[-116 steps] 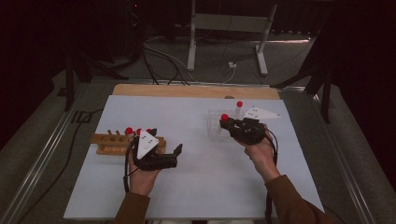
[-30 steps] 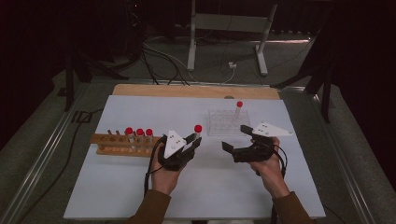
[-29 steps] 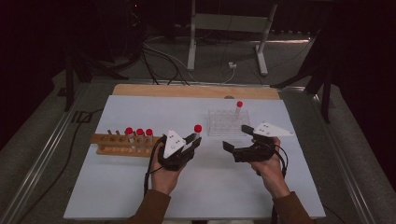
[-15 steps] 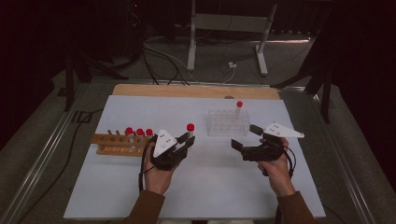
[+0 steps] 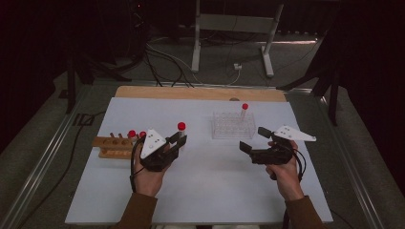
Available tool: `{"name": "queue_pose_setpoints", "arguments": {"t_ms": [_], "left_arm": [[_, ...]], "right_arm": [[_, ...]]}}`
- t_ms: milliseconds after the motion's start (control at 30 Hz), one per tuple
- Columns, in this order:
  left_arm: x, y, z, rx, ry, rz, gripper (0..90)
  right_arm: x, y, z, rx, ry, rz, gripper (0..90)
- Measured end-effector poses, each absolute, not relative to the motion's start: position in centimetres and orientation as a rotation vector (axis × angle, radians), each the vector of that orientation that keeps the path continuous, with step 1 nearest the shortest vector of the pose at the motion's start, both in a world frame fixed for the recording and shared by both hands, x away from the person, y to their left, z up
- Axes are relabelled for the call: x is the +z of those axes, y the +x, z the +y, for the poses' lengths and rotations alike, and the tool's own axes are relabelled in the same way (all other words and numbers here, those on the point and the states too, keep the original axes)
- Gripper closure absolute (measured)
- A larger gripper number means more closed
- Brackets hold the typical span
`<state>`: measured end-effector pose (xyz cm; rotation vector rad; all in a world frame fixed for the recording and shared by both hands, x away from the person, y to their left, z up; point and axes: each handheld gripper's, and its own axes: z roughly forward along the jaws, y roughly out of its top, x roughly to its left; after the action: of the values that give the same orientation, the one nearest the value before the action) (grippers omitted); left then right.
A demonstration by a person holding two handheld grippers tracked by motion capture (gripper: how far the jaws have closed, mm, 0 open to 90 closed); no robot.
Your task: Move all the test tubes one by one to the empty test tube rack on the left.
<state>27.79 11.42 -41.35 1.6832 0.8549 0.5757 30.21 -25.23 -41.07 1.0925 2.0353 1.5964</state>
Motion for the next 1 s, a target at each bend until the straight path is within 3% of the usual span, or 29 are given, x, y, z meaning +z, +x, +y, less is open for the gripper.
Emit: {"name": "queue_pose_setpoints", "arguments": {"t_ms": [1000], "left_arm": [[-40.1,27.3,20.6,0.666,1.548,0.990,75.8]], "right_arm": [[-41.5,30.2,-25.4,1.576,1.106,2.041,0.0]]}}
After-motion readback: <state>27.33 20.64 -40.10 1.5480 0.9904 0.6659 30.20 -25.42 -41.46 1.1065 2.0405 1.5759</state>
